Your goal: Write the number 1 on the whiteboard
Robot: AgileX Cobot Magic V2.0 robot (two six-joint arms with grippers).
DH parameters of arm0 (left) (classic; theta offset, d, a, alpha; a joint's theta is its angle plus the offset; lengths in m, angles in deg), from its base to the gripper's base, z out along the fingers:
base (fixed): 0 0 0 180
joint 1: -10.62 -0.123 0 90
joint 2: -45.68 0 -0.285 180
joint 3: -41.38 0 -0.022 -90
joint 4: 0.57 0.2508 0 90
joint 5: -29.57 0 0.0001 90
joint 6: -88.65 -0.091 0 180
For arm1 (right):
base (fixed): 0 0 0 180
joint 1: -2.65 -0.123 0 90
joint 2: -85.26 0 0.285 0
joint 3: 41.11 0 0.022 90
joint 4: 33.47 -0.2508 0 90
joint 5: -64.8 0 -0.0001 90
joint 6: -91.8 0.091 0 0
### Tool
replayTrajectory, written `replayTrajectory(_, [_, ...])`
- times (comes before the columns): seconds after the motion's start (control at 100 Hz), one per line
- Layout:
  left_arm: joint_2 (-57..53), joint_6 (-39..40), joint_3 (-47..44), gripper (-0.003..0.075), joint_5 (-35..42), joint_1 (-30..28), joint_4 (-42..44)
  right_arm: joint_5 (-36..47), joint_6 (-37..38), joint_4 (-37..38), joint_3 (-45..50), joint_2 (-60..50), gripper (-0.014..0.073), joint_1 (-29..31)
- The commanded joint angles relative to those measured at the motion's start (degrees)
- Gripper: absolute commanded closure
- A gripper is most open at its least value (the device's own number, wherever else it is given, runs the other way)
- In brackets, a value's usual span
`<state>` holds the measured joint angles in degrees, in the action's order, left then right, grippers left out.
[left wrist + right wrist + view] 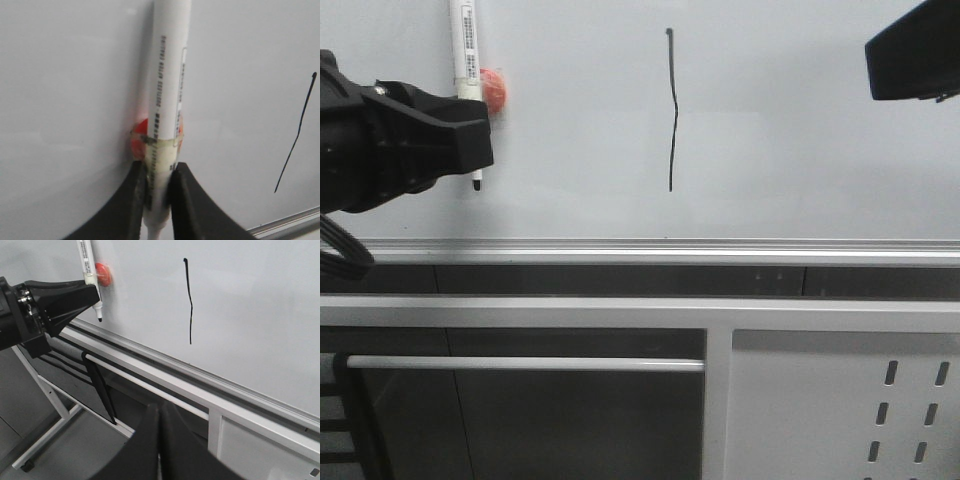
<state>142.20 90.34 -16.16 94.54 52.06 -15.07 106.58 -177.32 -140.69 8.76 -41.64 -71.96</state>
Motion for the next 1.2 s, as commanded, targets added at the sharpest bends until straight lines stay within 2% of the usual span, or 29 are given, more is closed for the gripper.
replayTrajectory(0.0, [-0.5,0.8,2.0,0.0738,13.2,0.3,-1.2,-0.3,-0.6,0.8,-1.3,-0.4,0.0666,0.0])
replayTrajectory(0.12, [0.4,3.3,2.2,0.0738,13.2,0.3,-1.2,-0.3,-0.6,0.8,-1.3,-0.4,0.0666,0.0])
replayTrajectory(0.58, [0.6,3.5,2.1,0.0738,13.2,0.3,-0.8,-0.3,-0.6,0.8,-1.3,-0.4,0.0666,0.0])
replayTrajectory(0.9, [-2.2,6.2,-1.8,0.0738,13.0,0.3,-0.7,0.0,-0.6,0.8,-1.3,-0.4,0.0666,0.0])
replayTrajectory(1.19, [-2.2,7.1,-1.8,0.0738,9.0,0.3,2.3,0.1,-0.6,0.8,-1.3,-0.4,0.0666,0.0])
